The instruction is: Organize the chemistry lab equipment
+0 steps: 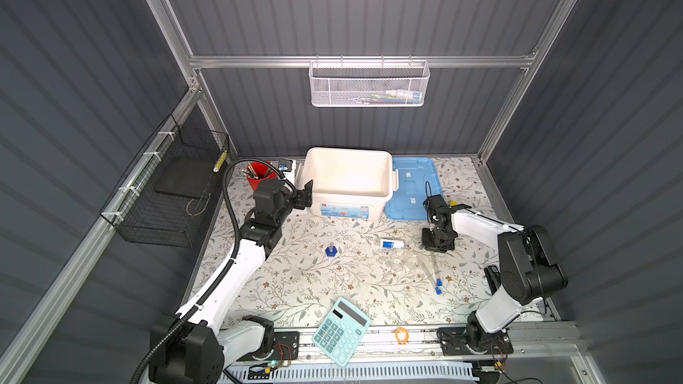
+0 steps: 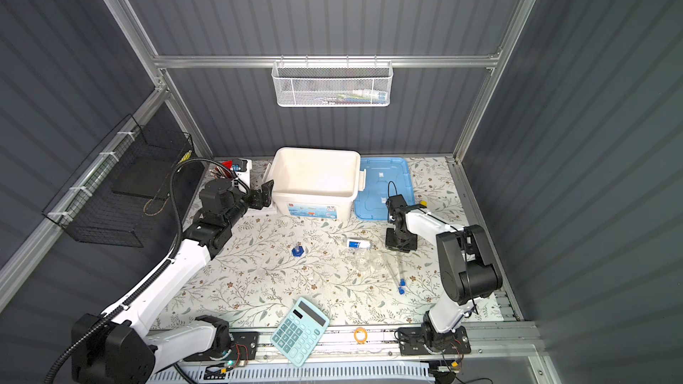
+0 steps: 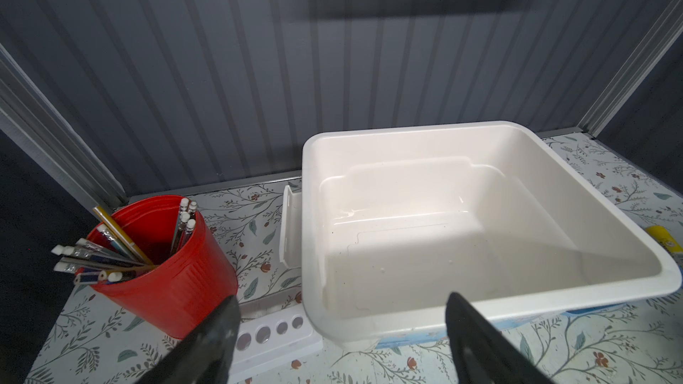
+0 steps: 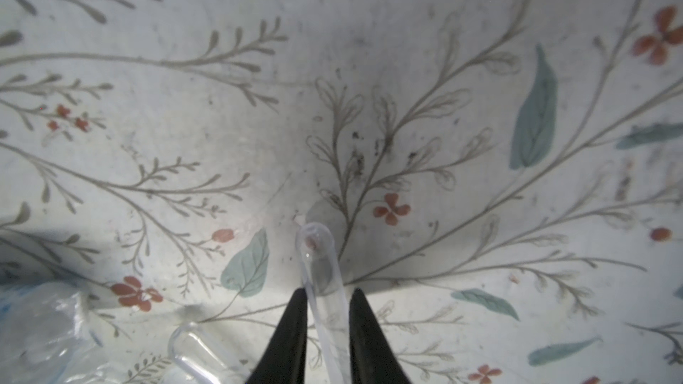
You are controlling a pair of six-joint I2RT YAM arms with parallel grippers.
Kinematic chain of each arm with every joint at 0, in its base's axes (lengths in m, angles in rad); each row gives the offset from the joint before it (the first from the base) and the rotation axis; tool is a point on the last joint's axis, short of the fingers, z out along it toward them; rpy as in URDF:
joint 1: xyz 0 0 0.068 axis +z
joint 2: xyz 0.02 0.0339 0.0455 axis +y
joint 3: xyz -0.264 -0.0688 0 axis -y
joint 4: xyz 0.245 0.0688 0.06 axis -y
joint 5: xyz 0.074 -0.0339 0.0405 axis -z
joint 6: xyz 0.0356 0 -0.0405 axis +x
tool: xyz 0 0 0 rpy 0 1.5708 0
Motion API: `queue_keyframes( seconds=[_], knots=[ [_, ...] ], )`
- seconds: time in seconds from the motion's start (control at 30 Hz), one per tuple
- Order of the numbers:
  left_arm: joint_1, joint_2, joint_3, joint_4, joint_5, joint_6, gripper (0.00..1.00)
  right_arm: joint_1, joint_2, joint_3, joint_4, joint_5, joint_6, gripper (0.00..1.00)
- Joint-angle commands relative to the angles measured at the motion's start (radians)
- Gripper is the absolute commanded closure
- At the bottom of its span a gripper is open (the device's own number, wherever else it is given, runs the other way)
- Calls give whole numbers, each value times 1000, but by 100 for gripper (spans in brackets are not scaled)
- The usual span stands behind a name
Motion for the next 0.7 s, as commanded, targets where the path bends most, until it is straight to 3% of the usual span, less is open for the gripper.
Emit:
queue_keyframes(
  seconds=[0.0, 0.2, 0.67],
  knots=[
    [-4, -20, 12, -14, 8, 14, 13, -16, 16, 18, 7, 3, 30, 79],
    [-4, -22, 10, -14, 11, 9, 13, -55, 24, 21, 24, 4, 55, 80],
    [-6, 5, 4, 26, 44, -23, 14, -144, -102, -85, 7, 13, 170, 70]
  ],
)
